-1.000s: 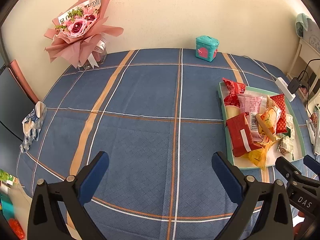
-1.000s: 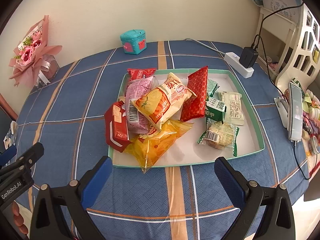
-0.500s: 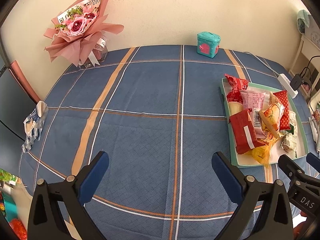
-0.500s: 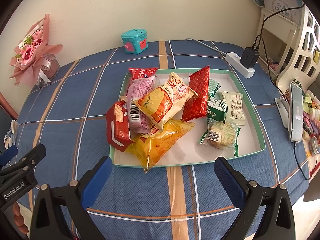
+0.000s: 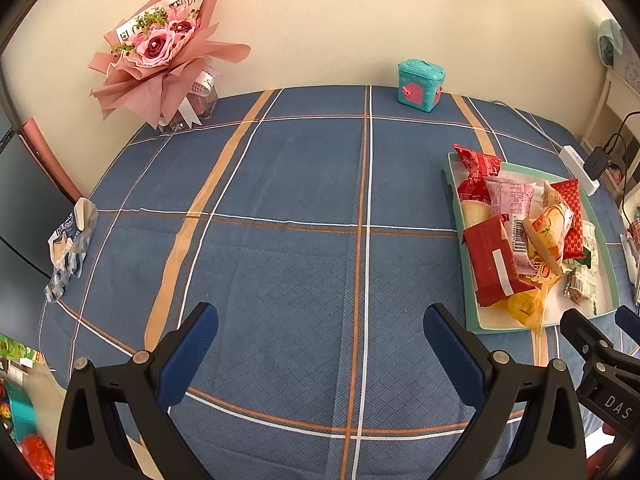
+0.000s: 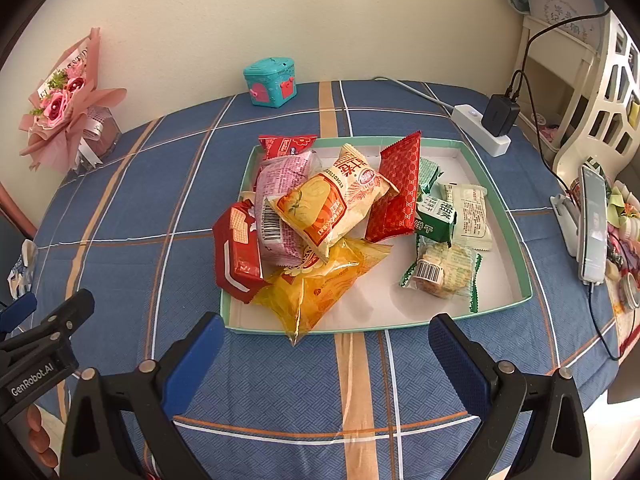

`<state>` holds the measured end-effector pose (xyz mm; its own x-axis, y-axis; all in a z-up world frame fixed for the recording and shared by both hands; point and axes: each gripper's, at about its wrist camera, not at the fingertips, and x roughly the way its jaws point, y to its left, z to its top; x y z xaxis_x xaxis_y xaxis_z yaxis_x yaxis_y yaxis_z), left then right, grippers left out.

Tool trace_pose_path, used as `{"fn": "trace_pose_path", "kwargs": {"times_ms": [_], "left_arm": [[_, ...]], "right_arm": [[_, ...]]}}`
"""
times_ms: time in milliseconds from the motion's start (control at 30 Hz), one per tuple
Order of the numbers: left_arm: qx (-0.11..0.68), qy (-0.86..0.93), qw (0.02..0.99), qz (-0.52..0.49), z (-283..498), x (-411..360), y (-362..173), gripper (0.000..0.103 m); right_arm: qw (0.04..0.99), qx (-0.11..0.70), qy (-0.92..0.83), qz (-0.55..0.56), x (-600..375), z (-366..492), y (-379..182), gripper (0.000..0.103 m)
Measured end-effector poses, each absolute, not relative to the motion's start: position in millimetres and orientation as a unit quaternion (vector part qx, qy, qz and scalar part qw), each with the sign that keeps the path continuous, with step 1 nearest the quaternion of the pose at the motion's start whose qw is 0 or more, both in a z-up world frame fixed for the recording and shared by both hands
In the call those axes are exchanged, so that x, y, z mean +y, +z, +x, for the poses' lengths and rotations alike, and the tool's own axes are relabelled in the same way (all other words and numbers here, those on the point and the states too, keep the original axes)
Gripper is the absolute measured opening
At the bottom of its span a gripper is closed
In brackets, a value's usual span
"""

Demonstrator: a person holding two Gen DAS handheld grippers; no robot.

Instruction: Organize snacks

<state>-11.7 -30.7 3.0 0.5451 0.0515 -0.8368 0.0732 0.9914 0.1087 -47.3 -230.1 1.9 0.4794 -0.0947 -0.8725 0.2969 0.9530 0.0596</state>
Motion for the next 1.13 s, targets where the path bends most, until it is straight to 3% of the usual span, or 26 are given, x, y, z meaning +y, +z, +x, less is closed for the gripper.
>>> {"fn": "trace_pose_path", "kwargs": {"times_ms": [1133], "left_arm": [[0.477, 0.0, 0.877, 0.059, -12.0, -27.7, 2.8, 0.102]], "right_arm": [[0.854, 0.498, -0.115, 0.102, -228.2, -47.0, 2.4, 0.103]]}}
